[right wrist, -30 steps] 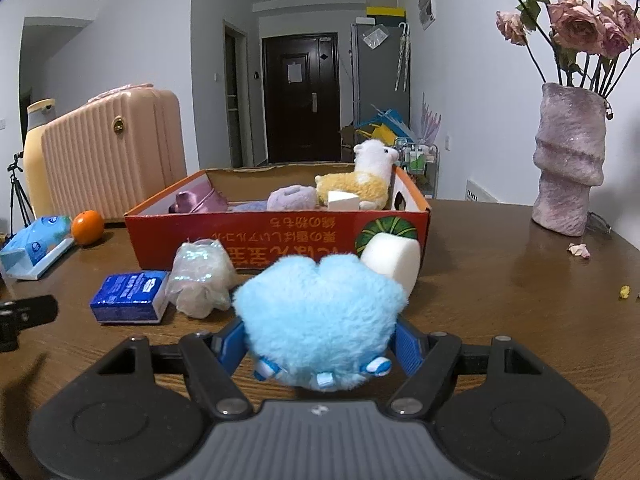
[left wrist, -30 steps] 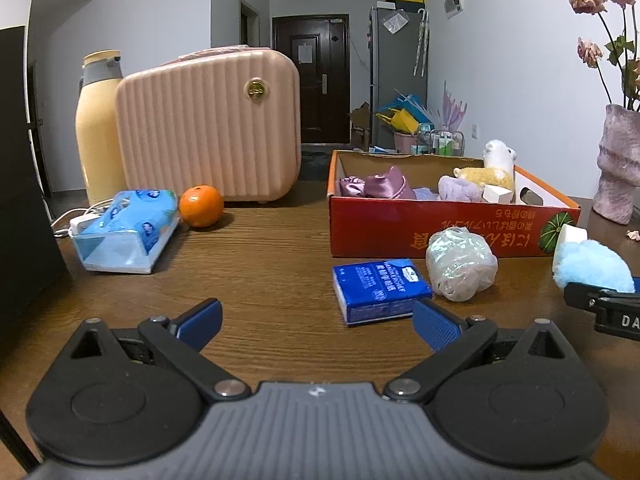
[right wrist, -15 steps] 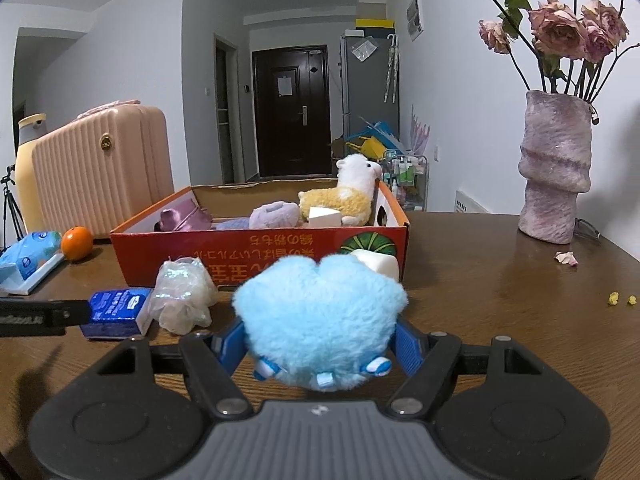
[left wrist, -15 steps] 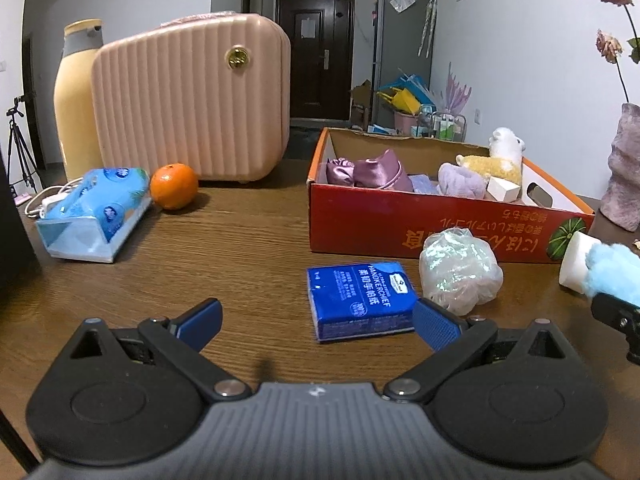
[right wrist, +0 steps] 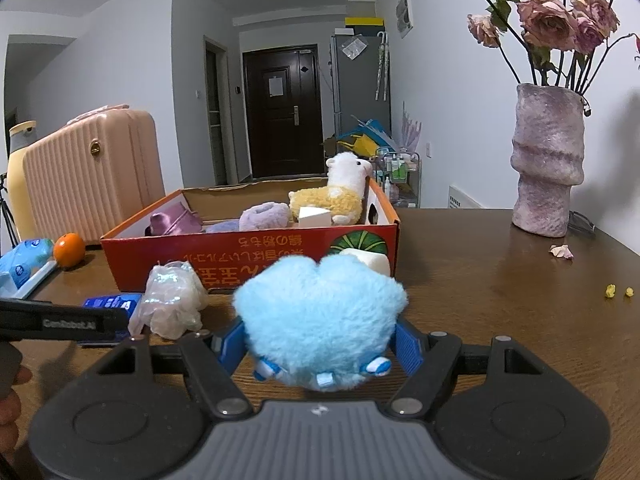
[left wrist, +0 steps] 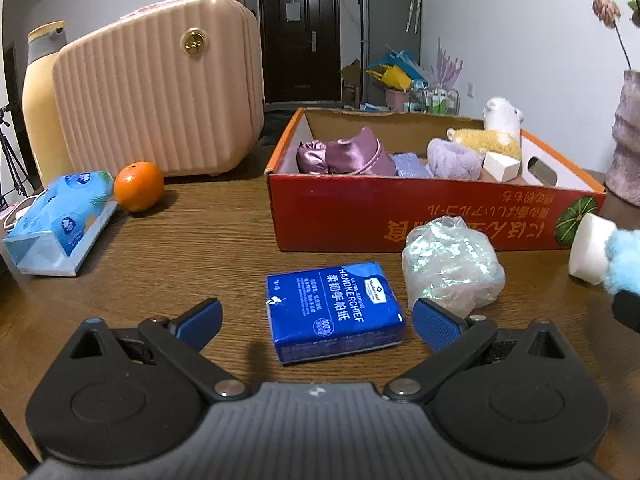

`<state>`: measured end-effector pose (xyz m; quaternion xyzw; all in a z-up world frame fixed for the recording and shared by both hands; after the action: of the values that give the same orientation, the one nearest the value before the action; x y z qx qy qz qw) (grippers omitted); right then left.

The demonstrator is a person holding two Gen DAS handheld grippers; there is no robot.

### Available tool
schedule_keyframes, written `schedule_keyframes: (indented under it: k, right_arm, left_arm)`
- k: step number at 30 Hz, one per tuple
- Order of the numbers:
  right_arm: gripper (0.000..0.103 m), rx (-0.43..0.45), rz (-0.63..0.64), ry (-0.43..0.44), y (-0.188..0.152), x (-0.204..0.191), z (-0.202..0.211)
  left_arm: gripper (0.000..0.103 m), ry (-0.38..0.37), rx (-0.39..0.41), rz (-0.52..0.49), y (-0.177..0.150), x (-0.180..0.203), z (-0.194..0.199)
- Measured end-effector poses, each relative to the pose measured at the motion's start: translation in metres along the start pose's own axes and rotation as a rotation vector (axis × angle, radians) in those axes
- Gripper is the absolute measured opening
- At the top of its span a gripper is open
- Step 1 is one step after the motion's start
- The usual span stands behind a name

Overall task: Organize soft objects
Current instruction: 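Close the left gripper on the blue handkerchief tissue pack while the right gripper holds the plush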

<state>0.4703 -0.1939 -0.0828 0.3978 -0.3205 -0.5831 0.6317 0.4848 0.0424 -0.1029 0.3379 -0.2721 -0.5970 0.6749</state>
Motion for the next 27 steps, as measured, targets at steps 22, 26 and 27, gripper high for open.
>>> schedule_keyframes:
  k: [22,26,27]
  right_arm:
    - [0.072,-0.016,-0.026,-0.014,0.002,0.009,-0.01]
    - [0.072,-0.018,-0.028,-0.012,0.002,0.009,-0.011]
    - [0.072,-0.018,-0.028,-0.011,0.002,0.009,-0.011]
  left_arm:
    - [0.076,-0.006,-0.024,0.0,-0.001,-0.001,-0.012]
    - [0.076,0.003,-0.009,0.01,0.001,-0.005,-0.008]
    - [0.076,0.004,-0.004,0.012,0.001,-0.006,-0.008]
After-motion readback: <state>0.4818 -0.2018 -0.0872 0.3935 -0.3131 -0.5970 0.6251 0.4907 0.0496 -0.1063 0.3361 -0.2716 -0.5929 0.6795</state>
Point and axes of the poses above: each gripper's, at about its wrist camera, not at the fingertips, and z roughly against the way its jaws point, x to its right, y to its top, the point moved 9 cm from there along -z, roughly the way its jaws point, and after that the axes turned 2 degrees about -x, right-handed, at the moved point
